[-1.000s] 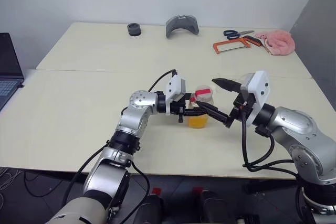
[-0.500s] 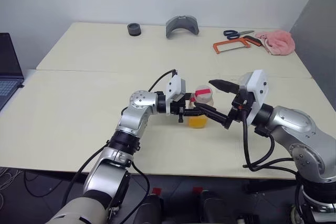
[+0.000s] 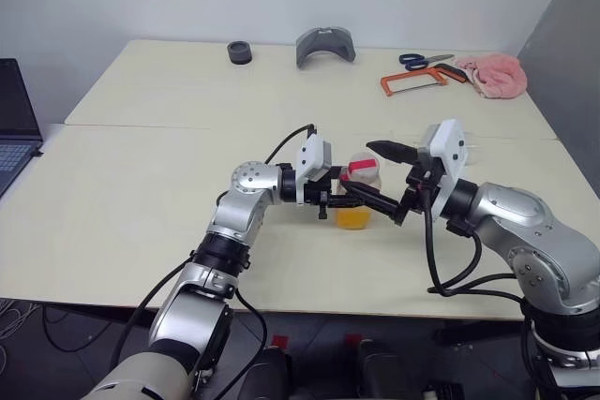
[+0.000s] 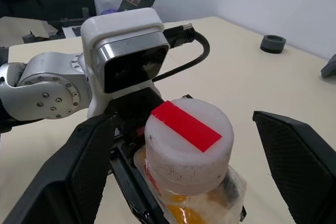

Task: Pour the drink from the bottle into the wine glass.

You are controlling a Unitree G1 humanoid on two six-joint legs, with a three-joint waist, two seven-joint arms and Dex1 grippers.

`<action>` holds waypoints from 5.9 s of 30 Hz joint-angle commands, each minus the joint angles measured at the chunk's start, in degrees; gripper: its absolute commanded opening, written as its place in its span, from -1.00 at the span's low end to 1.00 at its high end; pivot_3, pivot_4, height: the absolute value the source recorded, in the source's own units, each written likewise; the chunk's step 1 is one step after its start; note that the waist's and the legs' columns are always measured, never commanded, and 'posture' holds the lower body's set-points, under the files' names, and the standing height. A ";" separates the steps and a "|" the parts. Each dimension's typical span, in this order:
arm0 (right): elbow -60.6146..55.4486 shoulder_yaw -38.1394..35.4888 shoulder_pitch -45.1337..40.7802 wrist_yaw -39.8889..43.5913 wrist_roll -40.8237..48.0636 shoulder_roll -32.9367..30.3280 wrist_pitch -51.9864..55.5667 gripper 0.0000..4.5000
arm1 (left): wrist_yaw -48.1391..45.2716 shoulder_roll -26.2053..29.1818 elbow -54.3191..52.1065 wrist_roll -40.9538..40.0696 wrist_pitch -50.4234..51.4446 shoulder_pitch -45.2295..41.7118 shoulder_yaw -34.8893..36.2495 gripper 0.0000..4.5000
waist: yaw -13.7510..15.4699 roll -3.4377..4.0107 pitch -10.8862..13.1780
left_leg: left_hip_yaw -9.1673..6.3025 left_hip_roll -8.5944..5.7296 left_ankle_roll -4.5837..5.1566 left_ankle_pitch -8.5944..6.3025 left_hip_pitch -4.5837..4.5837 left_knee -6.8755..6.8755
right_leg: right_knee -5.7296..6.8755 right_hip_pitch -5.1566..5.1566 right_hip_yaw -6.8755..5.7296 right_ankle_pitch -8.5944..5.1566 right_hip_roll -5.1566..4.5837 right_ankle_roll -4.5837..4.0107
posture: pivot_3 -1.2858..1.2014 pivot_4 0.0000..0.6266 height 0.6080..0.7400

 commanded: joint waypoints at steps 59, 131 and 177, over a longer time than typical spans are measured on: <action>-1.09 -16.30 31.55 1.39 -7.62 -5.01 -12.74 1.00 | 19.53 4.38 -1.40 -0.29 0.57 0.90 12.08 -0.25 | -0.41 0.08 -0.04 | 0.13 0.01 0.00 0.00 0.20 -0.02 | 0.12 0.06 0.18 -0.02 0.17 0.01 | 0.03 -0.52 1.00; 23.93 -27.36 -4.41 -39.34 7.52 44.42 3.98 1.00 | 19.87 17.67 -26.69 -4.25 6.80 26.38 9.96 0.99 | -0.22 0.02 -0.08 | 0.05 0.06 -0.04 0.02 0.29 -0.15 | 0.20 0.00 0.14 0.01 0.00 -0.02 | 0.03 -0.52 1.00; 63.82 -22.14 -20.28 -23.77 -0.65 31.96 -32.08 -0.94 | 16.31 18.11 -26.04 -3.27 7.93 22.89 8.44 1.00 | -1.50 0.33 0.10 | 0.13 0.18 -0.01 0.01 0.14 -0.20 | 0.19 -0.09 0.18 0.00 -0.05 -0.03 | 0.03 -0.52 1.00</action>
